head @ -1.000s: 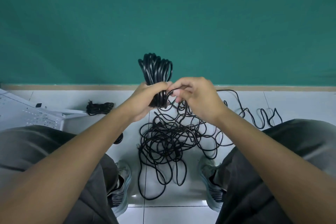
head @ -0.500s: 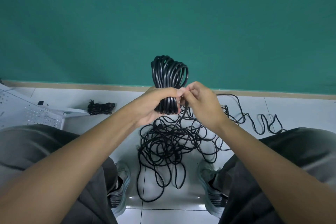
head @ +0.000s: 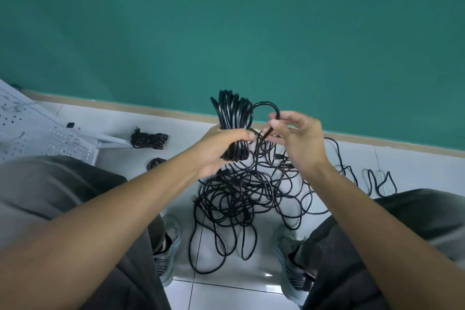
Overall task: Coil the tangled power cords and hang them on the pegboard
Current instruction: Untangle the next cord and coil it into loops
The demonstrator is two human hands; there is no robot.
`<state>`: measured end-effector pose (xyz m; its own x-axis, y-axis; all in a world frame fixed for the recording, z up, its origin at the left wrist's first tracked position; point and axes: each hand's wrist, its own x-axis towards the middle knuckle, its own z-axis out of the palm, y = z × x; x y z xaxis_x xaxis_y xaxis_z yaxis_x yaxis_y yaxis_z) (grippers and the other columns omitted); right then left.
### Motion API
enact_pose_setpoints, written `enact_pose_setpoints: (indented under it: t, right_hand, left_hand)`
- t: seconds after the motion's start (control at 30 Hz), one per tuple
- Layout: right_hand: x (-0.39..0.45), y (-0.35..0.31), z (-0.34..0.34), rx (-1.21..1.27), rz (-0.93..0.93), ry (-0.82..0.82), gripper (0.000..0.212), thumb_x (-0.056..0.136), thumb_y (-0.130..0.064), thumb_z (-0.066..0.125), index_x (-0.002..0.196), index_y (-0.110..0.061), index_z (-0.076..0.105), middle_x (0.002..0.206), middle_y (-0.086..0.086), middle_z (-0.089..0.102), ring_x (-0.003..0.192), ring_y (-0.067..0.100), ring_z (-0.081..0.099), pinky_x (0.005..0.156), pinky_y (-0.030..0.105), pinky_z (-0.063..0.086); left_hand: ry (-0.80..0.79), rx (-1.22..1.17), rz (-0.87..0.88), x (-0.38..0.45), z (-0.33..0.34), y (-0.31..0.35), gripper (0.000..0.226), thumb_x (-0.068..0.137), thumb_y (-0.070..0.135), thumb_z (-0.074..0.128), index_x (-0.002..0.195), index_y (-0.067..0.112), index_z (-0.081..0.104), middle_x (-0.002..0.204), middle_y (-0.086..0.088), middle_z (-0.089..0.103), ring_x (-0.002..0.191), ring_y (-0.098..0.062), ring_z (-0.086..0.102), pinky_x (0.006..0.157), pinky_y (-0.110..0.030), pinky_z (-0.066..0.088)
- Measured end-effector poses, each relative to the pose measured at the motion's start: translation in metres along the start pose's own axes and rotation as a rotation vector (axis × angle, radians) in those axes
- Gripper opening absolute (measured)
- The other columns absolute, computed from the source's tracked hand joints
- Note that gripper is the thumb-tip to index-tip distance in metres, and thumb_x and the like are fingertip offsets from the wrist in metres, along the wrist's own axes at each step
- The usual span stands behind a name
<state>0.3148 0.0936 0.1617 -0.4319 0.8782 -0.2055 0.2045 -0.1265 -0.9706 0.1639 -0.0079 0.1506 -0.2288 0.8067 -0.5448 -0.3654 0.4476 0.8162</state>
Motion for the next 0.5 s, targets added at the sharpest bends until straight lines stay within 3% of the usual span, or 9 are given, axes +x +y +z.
enact_pose_setpoints:
  t: [0.13, 0.27, 0.5]
  right_hand:
    - [0.001, -0.012, 0.002, 0.092, 0.005, 0.049, 0.007, 0.096, 0.0, 0.067, 0.097, -0.005, 0.071, 0.095, 0.015, 0.068, 0.081, 0.028, 0.077, 0.072, 0.029, 0.063]
    - [0.003, -0.016, -0.003, 0.084, 0.028, 0.068, 0.007, 0.091, -0.005, 0.075, 0.09, -0.005, 0.067, 0.08, 0.012, 0.065, 0.065, 0.018, 0.069, 0.068, 0.028, 0.062]
    - [-0.001, -0.021, -0.004, -0.091, -0.021, 0.092, 0.016, 0.092, -0.005, 0.074, 0.08, -0.013, 0.068, 0.071, 0.009, 0.067, 0.06, 0.016, 0.068, 0.061, 0.024, 0.061]
  left_hand:
    - [-0.072, -0.004, 0.065, -0.003, 0.005, 0.0, 0.027, 0.097, 0.013, 0.066, 0.123, 0.01, 0.071, 0.112, -0.009, 0.074, 0.098, -0.013, 0.067, 0.095, -0.038, 0.058]
    - [-0.151, 0.026, 0.116, -0.004, 0.011, 0.002, 0.046, 0.086, 0.018, 0.071, 0.129, 0.003, 0.064, 0.113, -0.01, 0.068, 0.098, -0.016, 0.065, 0.1, -0.048, 0.055]
    - [-0.23, 0.121, 0.178, -0.001, 0.013, 0.01, 0.052, 0.082, 0.017, 0.065, 0.133, 0.007, 0.063, 0.127, -0.017, 0.07, 0.109, -0.018, 0.07, 0.078, -0.021, 0.054]
